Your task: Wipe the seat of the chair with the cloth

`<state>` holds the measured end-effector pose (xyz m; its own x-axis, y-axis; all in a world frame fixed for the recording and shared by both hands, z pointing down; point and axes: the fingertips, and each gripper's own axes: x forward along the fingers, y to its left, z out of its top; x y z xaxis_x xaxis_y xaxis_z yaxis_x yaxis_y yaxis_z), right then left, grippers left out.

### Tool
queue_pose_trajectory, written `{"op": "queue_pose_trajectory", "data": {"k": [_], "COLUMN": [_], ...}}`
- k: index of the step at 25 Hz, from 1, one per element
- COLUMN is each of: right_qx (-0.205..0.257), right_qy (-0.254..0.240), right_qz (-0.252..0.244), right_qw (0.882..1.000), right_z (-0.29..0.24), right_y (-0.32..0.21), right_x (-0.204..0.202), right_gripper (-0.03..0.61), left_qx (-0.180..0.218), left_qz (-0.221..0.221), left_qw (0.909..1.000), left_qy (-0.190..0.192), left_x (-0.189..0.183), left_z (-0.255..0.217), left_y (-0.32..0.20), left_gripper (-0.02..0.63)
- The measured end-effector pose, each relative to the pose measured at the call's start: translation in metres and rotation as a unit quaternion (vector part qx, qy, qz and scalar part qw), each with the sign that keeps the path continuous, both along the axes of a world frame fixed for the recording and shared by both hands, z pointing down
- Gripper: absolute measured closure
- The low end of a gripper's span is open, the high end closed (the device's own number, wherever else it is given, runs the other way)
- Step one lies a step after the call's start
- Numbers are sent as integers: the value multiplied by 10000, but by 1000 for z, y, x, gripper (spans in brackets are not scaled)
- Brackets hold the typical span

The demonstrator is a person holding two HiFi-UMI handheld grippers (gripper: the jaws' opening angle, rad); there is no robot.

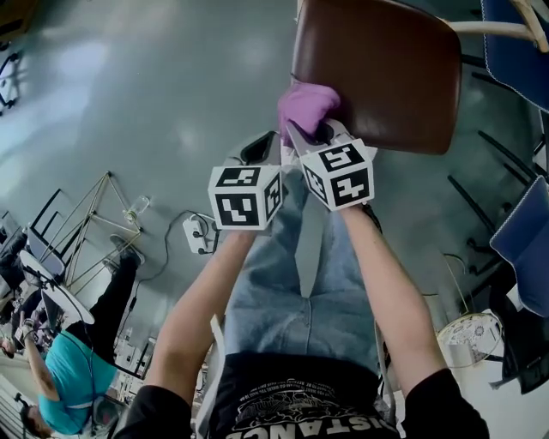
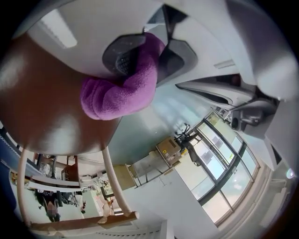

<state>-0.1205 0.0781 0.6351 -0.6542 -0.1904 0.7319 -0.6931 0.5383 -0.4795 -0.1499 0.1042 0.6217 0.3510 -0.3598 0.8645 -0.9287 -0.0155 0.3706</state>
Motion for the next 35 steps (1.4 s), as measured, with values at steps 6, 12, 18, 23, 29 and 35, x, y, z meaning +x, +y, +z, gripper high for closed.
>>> {"op": "queue_pose_trajectory", "data": {"k": [6,12,18,23,29,35], "right_qx": [-116,-217,-215,-199,-184,-182], "right_qy": [51,129,154,238,370,525], "right_qz": [152,149,86,118,324,628], "right_qw": [9998,9996,9996,9994,9986,9965], "right_z": [7,11,14,18,19,19], "right_y": [-2,2,-2,-5,-8,-12], "right_x": [27,79,129,174,238,289], "right_gripper": [514,514,514,514,514,514], "left_qx": [-3,33,6,-28,-17,38], "left_qz": [61,11,28,120,264,515], "left_qw": [10000,10000,9999,9998,9994,9983], "left_qy": [2,80,128,149,200,254], "left_x": [18,66,116,152,202,236], "left_z": [2,2,6,10,12,7], "left_y": [-7,-16,-17,-17,-21,-28], "left_gripper": [615,615,615,615,615,615]}}
